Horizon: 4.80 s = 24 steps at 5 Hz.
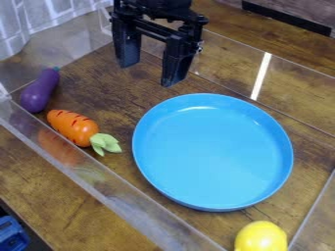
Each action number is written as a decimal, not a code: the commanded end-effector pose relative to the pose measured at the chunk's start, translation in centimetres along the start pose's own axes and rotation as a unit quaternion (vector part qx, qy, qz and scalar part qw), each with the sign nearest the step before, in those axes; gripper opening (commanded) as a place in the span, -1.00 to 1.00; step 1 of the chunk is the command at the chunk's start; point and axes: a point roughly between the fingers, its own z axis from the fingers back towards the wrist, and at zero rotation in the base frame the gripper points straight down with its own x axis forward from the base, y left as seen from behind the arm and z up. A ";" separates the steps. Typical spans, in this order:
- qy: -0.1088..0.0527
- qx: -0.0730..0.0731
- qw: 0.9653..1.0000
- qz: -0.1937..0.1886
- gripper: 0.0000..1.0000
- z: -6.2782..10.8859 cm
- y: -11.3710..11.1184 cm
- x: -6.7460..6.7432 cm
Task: Move the carrot to the right side
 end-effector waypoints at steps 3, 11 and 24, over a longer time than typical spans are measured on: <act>0.021 -0.005 0.999 0.029 1.00 -0.4 0.1 -0.5; 0.080 0.010 0.985 -0.155 1.00 -1.5 4.8 -0.7; 0.055 0.032 0.956 -0.286 -1.00 -10.4 12.2 -1.7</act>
